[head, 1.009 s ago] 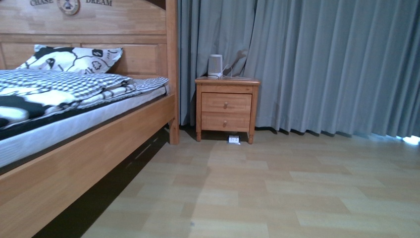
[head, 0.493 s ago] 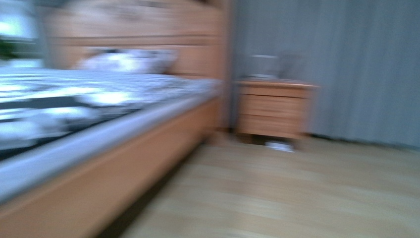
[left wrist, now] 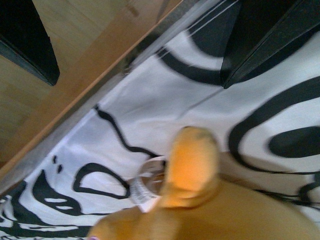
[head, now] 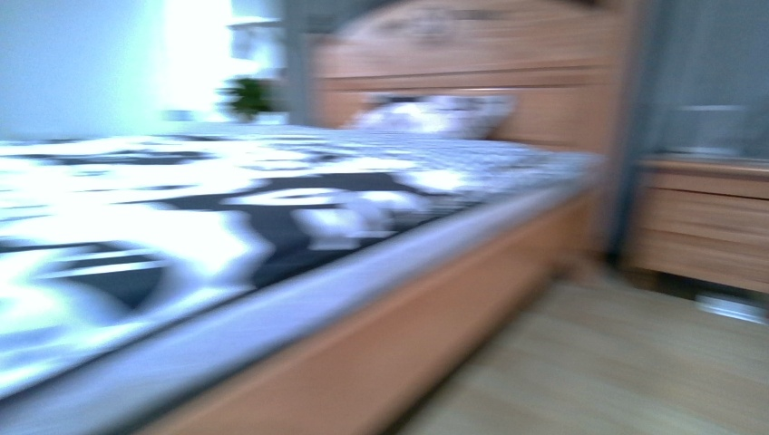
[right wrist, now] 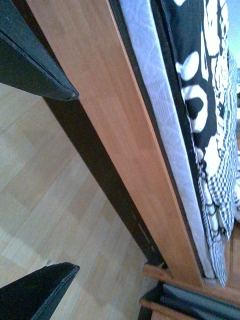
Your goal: Put away toys
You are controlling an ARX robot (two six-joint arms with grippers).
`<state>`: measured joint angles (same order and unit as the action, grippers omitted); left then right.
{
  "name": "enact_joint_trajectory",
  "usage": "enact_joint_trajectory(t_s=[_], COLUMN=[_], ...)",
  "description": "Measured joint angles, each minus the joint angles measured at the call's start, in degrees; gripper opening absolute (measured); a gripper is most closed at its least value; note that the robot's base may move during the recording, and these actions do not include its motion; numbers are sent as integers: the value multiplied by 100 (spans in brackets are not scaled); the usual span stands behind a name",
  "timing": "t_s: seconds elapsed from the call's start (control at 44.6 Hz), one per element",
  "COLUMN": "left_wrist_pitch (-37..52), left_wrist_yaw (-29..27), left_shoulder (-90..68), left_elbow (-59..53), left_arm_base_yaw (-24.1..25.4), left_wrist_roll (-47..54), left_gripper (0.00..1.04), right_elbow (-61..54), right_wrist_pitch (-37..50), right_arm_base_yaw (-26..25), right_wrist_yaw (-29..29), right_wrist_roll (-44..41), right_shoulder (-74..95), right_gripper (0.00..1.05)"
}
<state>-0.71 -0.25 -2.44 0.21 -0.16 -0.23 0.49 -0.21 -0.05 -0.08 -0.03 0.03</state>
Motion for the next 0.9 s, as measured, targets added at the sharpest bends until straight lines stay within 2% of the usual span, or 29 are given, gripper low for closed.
enact_joint_trajectory(t_s=[0.897], left_wrist_pitch=[-2], left_wrist_yaw=[-66], left_shoulder=[-9], left_elbow=[0], left_arm_base_yaw=[13], left_wrist_roll=[-2], left_gripper=[99], right_elbow=[0], right_wrist_pitch=[-2], right_arm_base_yaw=[13], right_wrist_yaw=[-39], right_wrist_roll=[-2], right_shoulder=[2], right_gripper=[99])
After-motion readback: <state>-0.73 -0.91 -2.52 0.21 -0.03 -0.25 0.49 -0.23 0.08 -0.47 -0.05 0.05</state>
